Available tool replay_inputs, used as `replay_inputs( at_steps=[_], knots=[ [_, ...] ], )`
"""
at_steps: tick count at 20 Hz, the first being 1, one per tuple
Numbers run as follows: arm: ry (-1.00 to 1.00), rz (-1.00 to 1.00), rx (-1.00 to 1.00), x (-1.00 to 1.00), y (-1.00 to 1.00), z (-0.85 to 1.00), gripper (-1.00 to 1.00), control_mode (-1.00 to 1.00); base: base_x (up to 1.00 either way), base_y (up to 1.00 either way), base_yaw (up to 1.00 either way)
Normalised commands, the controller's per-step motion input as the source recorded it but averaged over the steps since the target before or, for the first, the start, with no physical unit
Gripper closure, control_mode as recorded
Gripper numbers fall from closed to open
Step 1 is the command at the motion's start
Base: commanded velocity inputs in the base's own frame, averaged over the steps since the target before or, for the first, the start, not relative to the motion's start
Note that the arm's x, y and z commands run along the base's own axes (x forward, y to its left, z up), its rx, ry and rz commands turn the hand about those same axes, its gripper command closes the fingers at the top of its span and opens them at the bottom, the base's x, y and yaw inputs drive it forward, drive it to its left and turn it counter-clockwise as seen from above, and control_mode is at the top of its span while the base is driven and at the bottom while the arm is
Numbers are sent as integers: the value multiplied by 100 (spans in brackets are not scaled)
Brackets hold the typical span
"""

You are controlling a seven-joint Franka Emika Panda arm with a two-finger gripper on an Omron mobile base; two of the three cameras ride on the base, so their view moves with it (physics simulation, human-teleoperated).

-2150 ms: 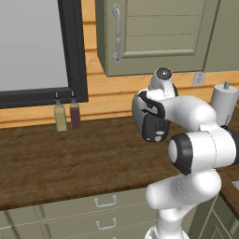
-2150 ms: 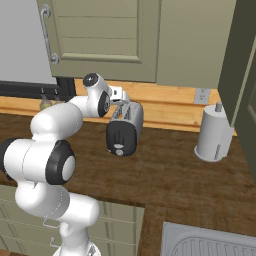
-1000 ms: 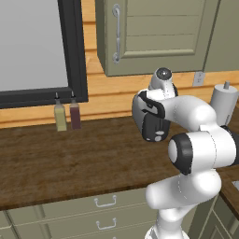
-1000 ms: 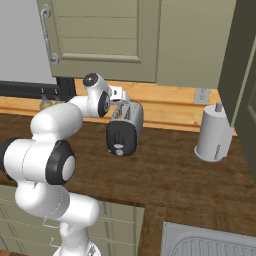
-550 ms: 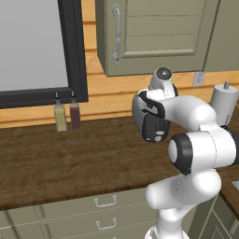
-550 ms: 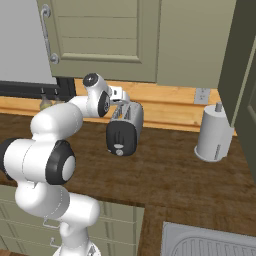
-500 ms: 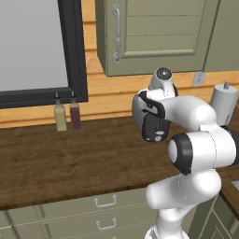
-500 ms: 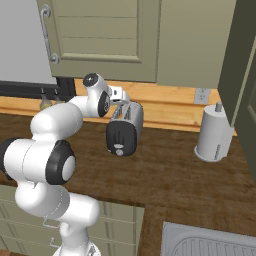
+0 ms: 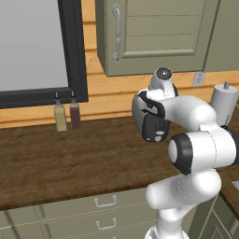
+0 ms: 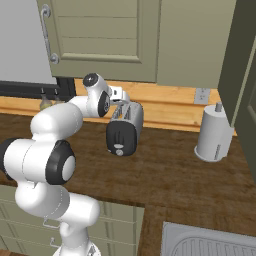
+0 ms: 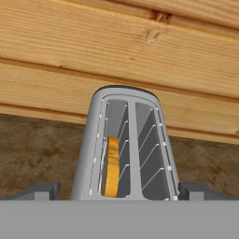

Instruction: Start the toaster. Once the lever pops up, take the bread to the plate on the dining counter.

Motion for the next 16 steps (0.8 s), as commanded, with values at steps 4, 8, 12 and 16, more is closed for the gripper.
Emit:
replay_inputs(
  at_steps=[4, 8, 12, 16],
  knots=[
    [0, 0, 0, 0, 0, 0, -100, -100, 0, 0, 0],
    [0, 0, 0, 0, 0, 0, -100, -100, 0, 0, 0],
    [0, 0, 0, 0, 0, 0, -100, -100, 0, 0, 0],
    [0, 0, 0, 0, 0, 0, -100, -100, 0, 0, 0]
  ],
)
